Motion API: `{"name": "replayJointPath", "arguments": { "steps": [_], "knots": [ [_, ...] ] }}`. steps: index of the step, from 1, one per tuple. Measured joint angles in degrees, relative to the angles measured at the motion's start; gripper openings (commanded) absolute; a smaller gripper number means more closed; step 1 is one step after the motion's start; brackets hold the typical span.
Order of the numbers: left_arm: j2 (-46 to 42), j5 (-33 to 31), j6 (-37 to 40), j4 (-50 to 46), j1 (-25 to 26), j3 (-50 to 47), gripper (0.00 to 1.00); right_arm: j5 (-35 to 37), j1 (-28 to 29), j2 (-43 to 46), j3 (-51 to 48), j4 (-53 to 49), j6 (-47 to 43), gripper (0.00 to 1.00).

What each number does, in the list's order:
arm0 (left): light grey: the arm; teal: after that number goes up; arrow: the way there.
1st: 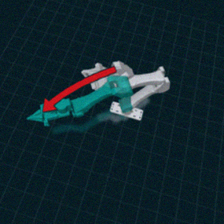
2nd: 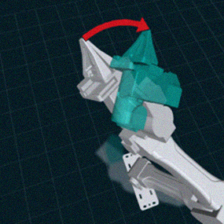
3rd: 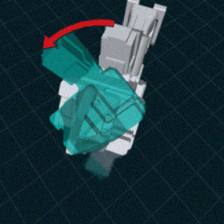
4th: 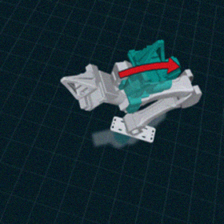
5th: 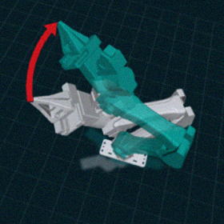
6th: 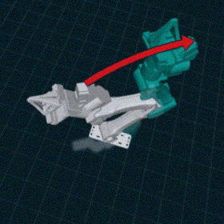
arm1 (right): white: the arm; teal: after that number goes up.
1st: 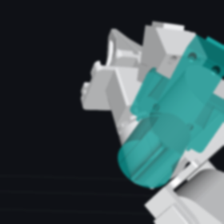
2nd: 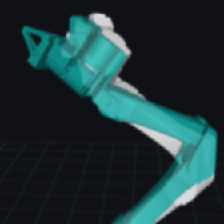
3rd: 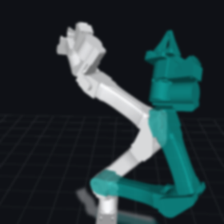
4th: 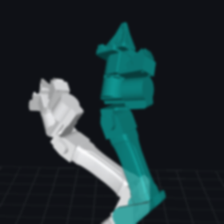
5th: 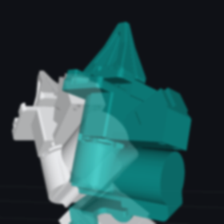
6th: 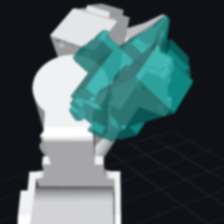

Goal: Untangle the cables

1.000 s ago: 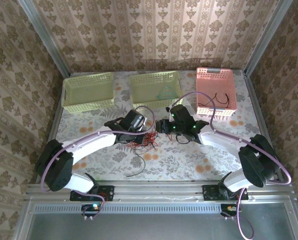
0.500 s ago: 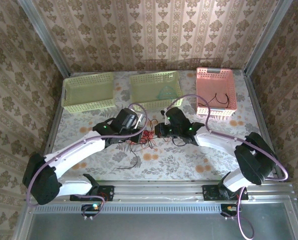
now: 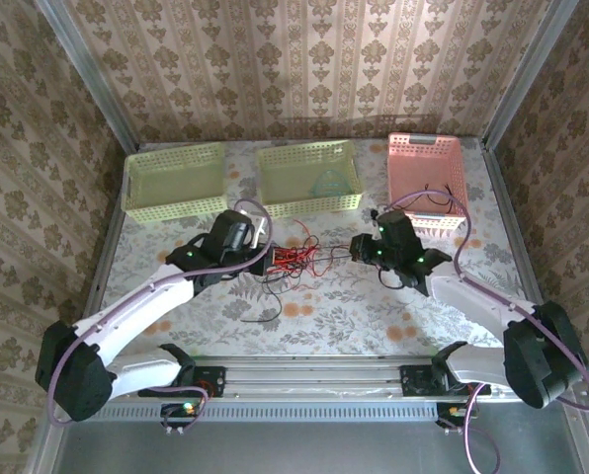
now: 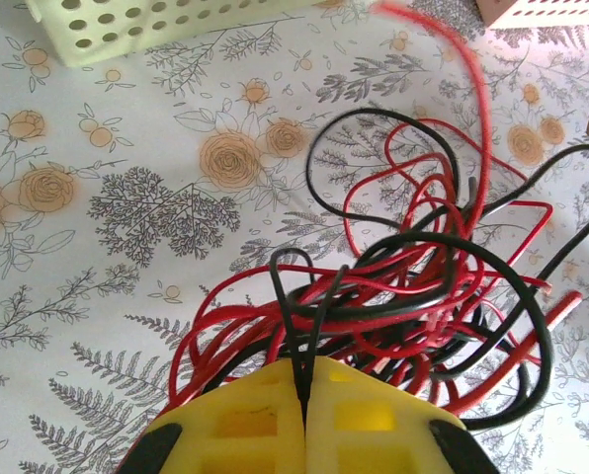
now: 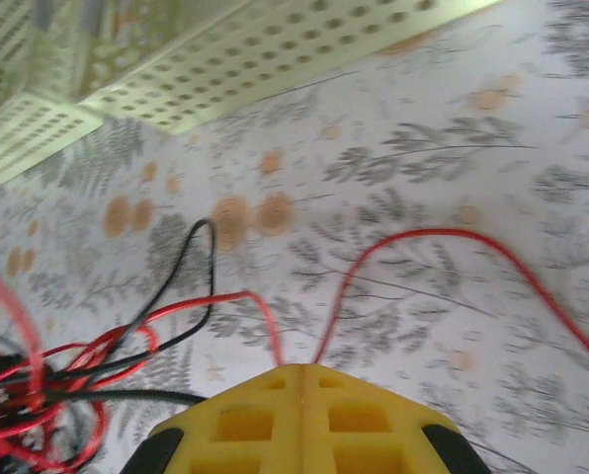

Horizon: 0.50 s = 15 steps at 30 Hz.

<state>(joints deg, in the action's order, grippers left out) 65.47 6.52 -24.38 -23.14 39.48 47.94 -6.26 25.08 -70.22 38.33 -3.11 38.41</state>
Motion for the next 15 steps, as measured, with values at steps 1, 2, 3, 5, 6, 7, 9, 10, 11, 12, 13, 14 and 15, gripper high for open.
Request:
{"name": "replayJointPath", "arguments": {
  "steps": [1,2,3,5,6,7,9,10,11,12,13,14,15],
  "knots": [
    [-0.6,0.3,0.0,0.1,-0.5,-0.4,0.0,0.0,-1.1,0.8,-0.8,-0.2,0.3,0.0],
    [-1.2,0.7,-0.1,0.3,-1.1,-0.8,0.0,0.0,-2.1,1.8,-1.5,-0.5,0.4,0.0],
    [-1.7,1.1,-0.1,0.5,-1.8,-1.2,0.0,0.1,-3.2,2.9,-2.1,-1.2,0.6,0.0],
    [-2.7,1.3,-0.4,0.5,-3.6,-2.2,0.0,0.7,-4.9,5.1,-2.5,-2.9,0.6,0.0],
    [-3.1,1.2,-0.6,0.5,-4.6,-2.8,0.0,1.6,-5.8,6.5,-2.5,-3.9,0.6,0.0],
    [-3.4,1.2,-1.1,0.4,-5.7,-3.4,0.0,2.1,-6.8,7.8,-2.5,-4.9,0.6,0.0],
    [-3.8,1.3,-2.1,0.5,-7.5,-4.8,0.0,2.5,-8.3,10.3,-2.5,-6.2,0.4,0.0],
    [-4.1,1.5,-2.7,0.6,-8.2,-5.5,0.0,2.5,-9.0,11.8,-2.5,-7.0,0.3,0.0],
    [-4.4,1.7,-3.3,0.9,-8.7,-6.2,0.0,2.5,-9.4,12.7,-2.5,-7.4,0.2,0.0],
    [-4.8,1.9,-3.8,1.0,-9.2,-6.8,0.0,2.5,-9.7,13.8,-2.5,-7.9,-0.3,0.0],
    [-5.1,2.0,-4.4,1.1,-9.7,-7.5,0.0,2.4,-10.0,14.7,-2.5,-8.4,-0.6,0.0],
    [-5.2,2.1,-4.7,1.1,-10.1,-7.8,0.0,2.3,-10.2,15.2,-2.5,-8.9,-0.8,0.0],
    [-5.2,2.2,-5.0,1.0,-10.3,-7.9,0.0,2.0,-10.2,15.8,-2.4,-9.2,-0.9,0.0]
  ]
}}
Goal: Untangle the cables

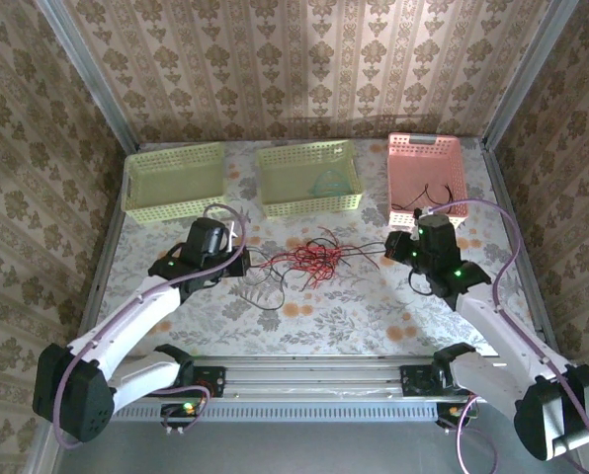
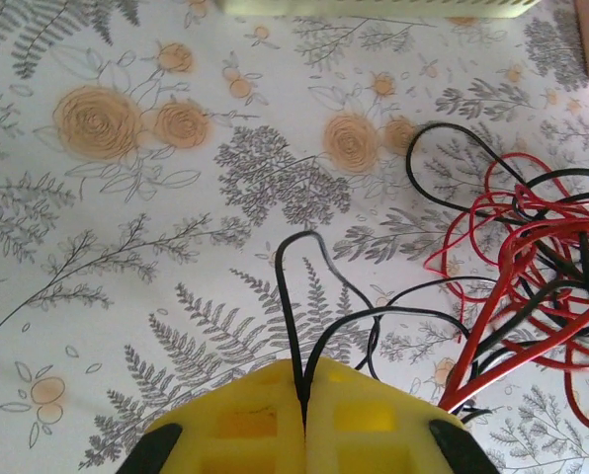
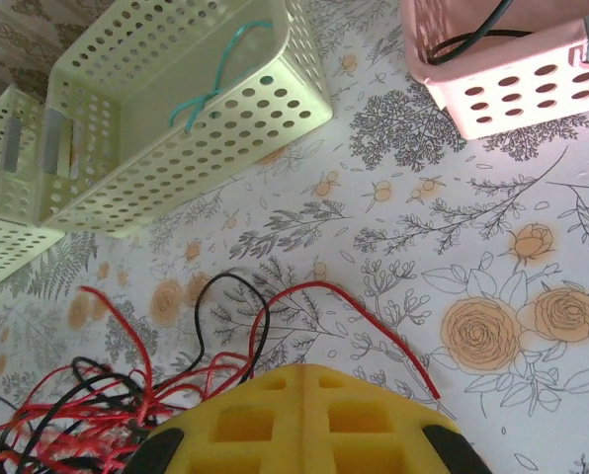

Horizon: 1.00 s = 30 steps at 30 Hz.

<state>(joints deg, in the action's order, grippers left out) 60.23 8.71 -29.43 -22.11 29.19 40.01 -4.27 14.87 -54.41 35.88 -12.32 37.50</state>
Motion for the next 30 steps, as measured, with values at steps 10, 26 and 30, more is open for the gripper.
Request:
{"name": "replayJointPath", "arguments": {
  "steps": [10,26,30],
  "knots": [
    [-5.7,-2.9,-3.2,-0.5,-4.7,-0.4,0.0,0.3,-3.2,3.9,4.9,-6.1,-3.1,0.0],
    [-11.2,7.1,-2.9,-7.2,-18.0,8.8,0.0,-2.5,-7.9,3.6,1.0,-6.7,-3.2,0.11],
    [-9.4,13.0,-1.9,-4.4,-15.7,9.2,0.0,-3.3,6.6,1.5,3.3,-5.3,-7.3,0.39]
  ]
}}
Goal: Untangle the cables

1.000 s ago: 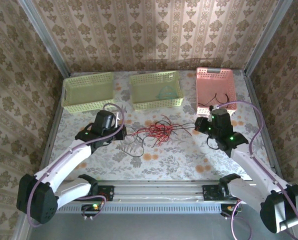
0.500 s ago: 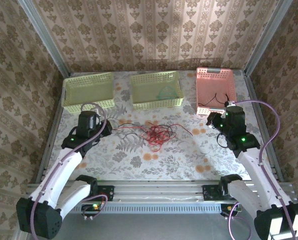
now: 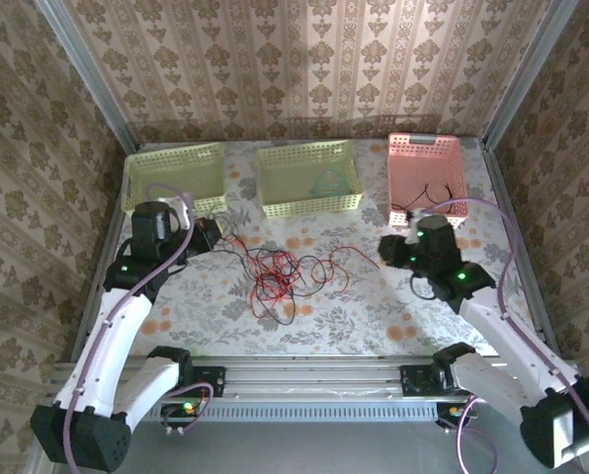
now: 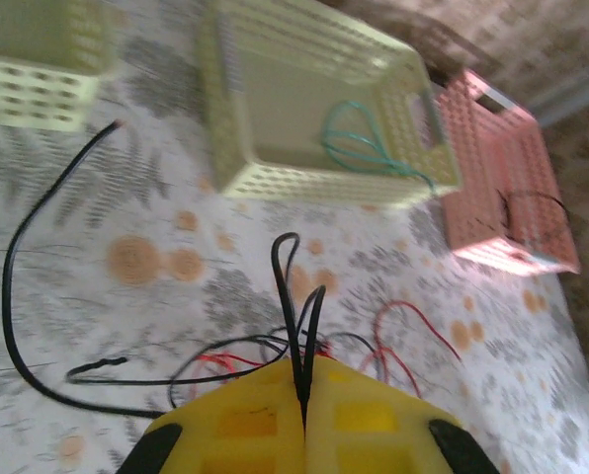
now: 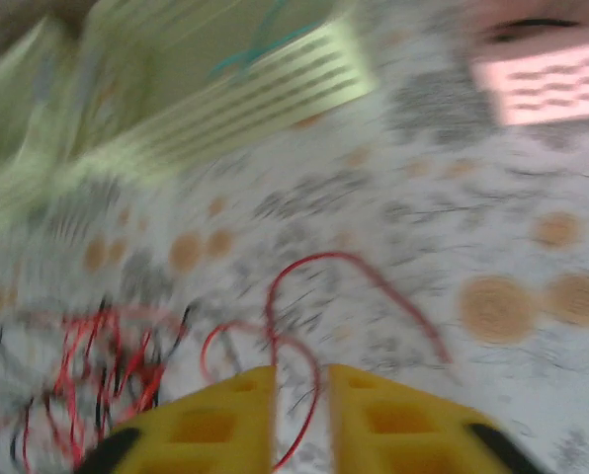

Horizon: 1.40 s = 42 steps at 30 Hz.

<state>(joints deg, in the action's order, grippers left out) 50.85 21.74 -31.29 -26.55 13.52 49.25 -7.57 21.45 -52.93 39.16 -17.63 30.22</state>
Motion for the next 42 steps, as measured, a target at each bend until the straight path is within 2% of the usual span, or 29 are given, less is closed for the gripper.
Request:
{"name": "replayJointPath", "arguments": {
  "steps": [4,7,14,15,17,18,21,22,26,28,30,32,35,37,41,42],
  "knots": [
    [1.6,2.5,1.5,1.4,5.6,0.0,0.0,-0.2,14.3,-5.3,4.7,4.0,-4.8,0.54],
    [1.7,2.8,2.3,1.8,8.4,0.0,0.0,-0.2,21.9,-11.3,8.3,8.6,-8.9,0.59],
    [1.6,3.0,2.6,2.4,9.0,0.0,0.0,-2.9,28.7,-28.6,14.6,18.6,-12.0,0.59],
    [1.5,3.0,2.6,2.4,9.1,0.0,0.0,-3.6,29.2,-31.2,15.9,19.6,-12.1,0.57],
    [1.3,2.9,2.6,2.4,9.3,0.0,0.0,-5.0,30.0,-35.5,17.9,21.6,-12.1,0.45],
    [1.1,2.9,2.6,2.4,9.3,0.0,0.0,-5.5,30.3,-37.3,18.7,22.3,-11.9,0.36],
    [0.4,2.7,2.6,2.2,9.3,0.0,0.0,-6.8,30.7,-41.1,19.8,24.3,-10.6,0.01],
    [0.1,2.5,2.7,2.0,9.3,0.0,0.0,-6.8,30.7,-41.7,19.7,24.8,-10.3,0.0],
    [-0.4,1.4,3.3,1.2,9.1,-0.1,0.0,-4.5,30.7,-40.4,18.4,25.6,-9.2,0.0],
    [-1.0,1.0,3.4,0.5,8.4,-0.9,0.04,-2.9,30.4,-37.2,15.5,26.8,-9.2,0.0],
    [-1.7,1.3,3.4,-0.2,7.1,-2.3,0.08,-2.2,29.4,-32.0,11.3,28.5,-9.2,0.0],
    [-2.0,2.5,3.2,-0.2,5.9,-3.9,0.16,-2.0,27.7,-25.5,7.3,29.2,-9.2,0.0],
    [-2.6,1.9,2.6,0.1,3.0,-5.0,0.18,1.0,23.6,-17.3,2.8,25.0,-9.3,0.0],
    [-2.7,1.9,2.3,0.8,2.3,-5.3,0.16,3.2,21.2,-14.0,0.8,21.6,-9.6,0.0],
    [-2.7,1.6,1.2,1.9,2.3,-5.7,0.01,6.3,19.2,-8.6,-1.6,14.9,-10.4,0.0],
    [-2.7,1.2,0.9,2.0,2.3,-5.8,0.0,6.7,18.6,-7.0,-1.9,13.7,-10.6,0.0]
  ]
}}
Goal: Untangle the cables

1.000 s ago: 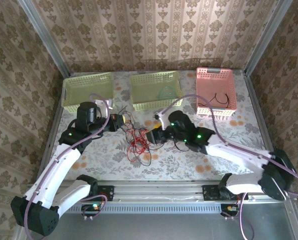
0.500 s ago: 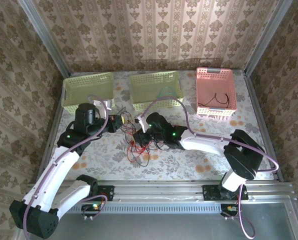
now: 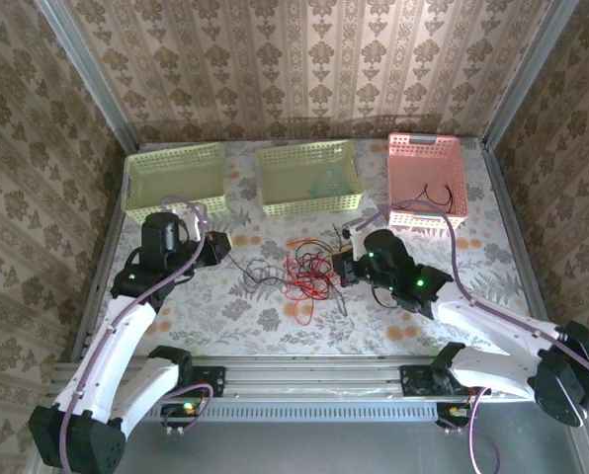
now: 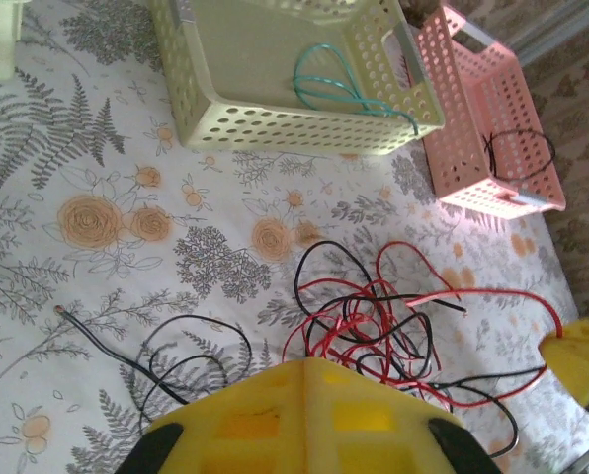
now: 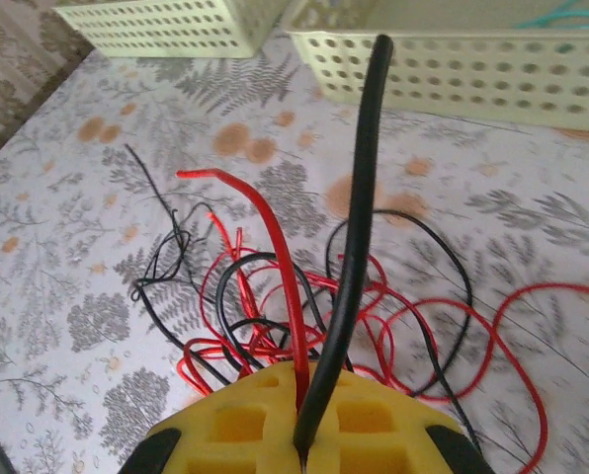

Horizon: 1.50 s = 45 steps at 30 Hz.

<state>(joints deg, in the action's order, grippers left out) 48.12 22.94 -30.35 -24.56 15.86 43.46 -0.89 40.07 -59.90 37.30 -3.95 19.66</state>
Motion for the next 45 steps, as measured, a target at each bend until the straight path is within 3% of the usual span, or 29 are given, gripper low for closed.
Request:
{"name": "replayJointPath", "arguments": {
  "steps": [3,7,10,16,20,24,26,31,34,43,45],
  "knots": [
    [0.0,-1.0,-0.5,0.5,-0.2,-0.5,0.02,0.3,-2.4,5.0,-0.2,-2.2,0.0,0.0],
    [0.5,-0.8,-2.4,3.1,0.2,-2.6,0.39,0.2,-4.2,8.4,0.2,-3.2,0.0,0.0],
    [3.4,-1.1,-4.4,5.9,3.4,-4.9,0.64,-0.4,-4.2,8.1,0.3,-3.3,0.2,0.0],
    [12.9,-4.8,-5.7,9.3,15.3,-6.1,0.73,-0.4,-4.2,5.2,0.3,-3.2,0.6,0.0],
    [19.3,-7.9,-5.7,9.9,16.9,-6.0,0.74,-0.4,-4.2,4.3,0.3,-3.2,0.7,0.0],
    [26.0,-9.0,-5.7,10.5,16.9,-5.6,0.67,-0.4,-4.2,4.3,0.3,-3.2,0.7,0.0],
    [28.3,-9.2,-5.8,11.0,17.2,-5.4,0.58,-0.4,-4.2,4.3,0.3,-3.2,0.7,0.0],
    [29.8,-9.4,-5.8,11.3,17.2,-5.2,0.16,-0.4,-4.2,4.3,0.3,-3.2,0.7,0.0],
    [29.4,-10.0,-5.6,10.8,17.2,-4.2,0.0,-0.4,-4.2,4.3,0.3,-3.3,0.6,0.0],
    [21.2,-11.5,-4.6,7.1,17.2,-2.3,0.02,-0.2,-4.7,4.3,0.3,-3.3,0.0,0.0],
    [19.8,-11.7,-4.4,6.5,17.2,-1.9,0.27,0.3,-5.0,4.3,0.3,-3.9,0.0,0.0]
  ]
}}
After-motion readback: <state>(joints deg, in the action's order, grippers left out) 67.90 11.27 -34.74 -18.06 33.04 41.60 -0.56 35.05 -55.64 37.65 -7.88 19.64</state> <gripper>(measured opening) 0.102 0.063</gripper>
